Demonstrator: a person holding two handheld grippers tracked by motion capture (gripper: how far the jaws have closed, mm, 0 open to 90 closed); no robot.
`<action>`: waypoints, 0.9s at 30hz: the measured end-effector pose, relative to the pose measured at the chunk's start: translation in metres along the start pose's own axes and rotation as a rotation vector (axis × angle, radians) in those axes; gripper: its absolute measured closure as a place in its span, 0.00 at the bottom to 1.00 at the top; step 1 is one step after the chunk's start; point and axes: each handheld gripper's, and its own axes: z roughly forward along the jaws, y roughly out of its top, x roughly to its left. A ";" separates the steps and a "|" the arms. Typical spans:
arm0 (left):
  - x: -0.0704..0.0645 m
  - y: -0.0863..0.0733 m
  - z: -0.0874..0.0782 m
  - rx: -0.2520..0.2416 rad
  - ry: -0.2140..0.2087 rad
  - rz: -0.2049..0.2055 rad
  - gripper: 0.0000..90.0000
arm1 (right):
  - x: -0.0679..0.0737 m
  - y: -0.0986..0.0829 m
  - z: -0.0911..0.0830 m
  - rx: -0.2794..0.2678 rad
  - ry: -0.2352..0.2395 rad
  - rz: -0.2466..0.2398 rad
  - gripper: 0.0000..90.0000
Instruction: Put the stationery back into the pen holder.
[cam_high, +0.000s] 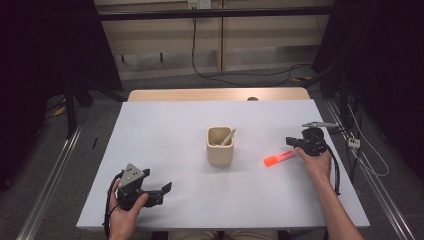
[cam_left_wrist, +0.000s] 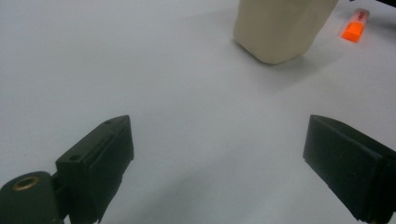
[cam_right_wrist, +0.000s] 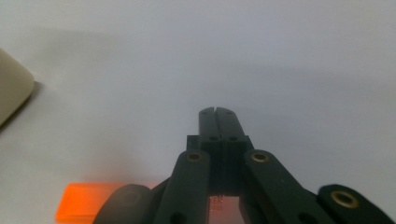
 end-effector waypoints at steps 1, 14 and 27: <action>0.001 0.000 0.000 0.006 -0.005 -0.004 0.10 | -0.002 -0.001 0.002 0.005 0.001 0.006 1.00; 0.002 -0.001 0.002 0.016 0.001 -0.012 0.10 | -0.009 -0.006 0.017 0.090 0.008 -0.025 1.00; 0.001 -0.001 0.002 0.009 -0.010 -0.012 0.10 | -0.006 -0.005 0.012 0.139 -0.005 -0.047 1.00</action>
